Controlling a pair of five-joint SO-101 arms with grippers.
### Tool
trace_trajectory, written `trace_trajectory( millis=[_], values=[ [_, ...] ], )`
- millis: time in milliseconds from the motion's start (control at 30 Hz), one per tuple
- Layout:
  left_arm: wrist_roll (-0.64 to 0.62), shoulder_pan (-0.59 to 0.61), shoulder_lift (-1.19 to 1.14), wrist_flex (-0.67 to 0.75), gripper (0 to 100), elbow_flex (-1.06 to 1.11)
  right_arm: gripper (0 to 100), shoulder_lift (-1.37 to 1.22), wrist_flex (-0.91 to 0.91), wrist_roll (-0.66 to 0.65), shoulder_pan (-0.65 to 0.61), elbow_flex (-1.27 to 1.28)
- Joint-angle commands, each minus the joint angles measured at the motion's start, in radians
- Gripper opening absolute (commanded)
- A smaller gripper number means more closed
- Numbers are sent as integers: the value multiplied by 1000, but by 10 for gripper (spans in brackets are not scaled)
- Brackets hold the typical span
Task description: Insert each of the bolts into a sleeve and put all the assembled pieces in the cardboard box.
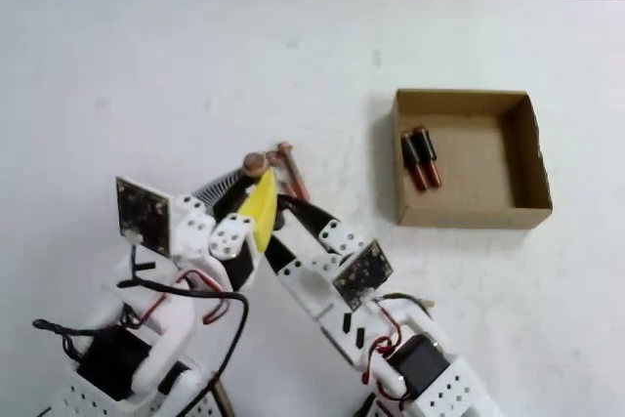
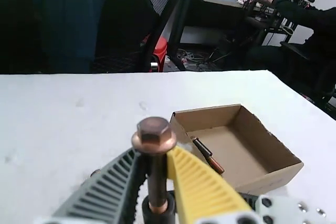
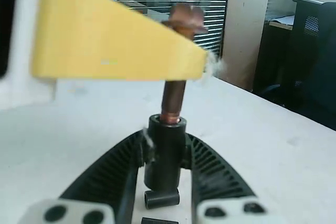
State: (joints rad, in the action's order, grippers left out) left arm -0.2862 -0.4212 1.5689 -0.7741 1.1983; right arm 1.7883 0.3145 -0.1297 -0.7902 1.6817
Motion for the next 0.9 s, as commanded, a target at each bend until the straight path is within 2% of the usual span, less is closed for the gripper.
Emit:
trace_trajectory(
  millis=[0, 100, 267, 433, 500, 700, 867],
  values=[
    [-3, -12, -5, -5, 24, 21, 17, 12, -24, -12, -5, 9],
    [-3, -12, -5, -17, 23, 57, 17, 12, -22, -12, -4, 9],
    [-3, -12, -5, -117, 23, 61, 17, 12, -22, -12, 33, 9],
    [-3, -12, -5, -121, 31, 63, 17, 12, -18, -12, 36, 9],
    [-3, -12, -5, -120, 86, 63, 17, 12, -4, -12, 36, 9],
    [-9, -4, -5, -124, 356, 68, 17, 12, 5, -11, 36, 9],
    [-9, -2, -5, -117, 396, 58, 17, 12, 5, -11, 36, 9]
  ],
)
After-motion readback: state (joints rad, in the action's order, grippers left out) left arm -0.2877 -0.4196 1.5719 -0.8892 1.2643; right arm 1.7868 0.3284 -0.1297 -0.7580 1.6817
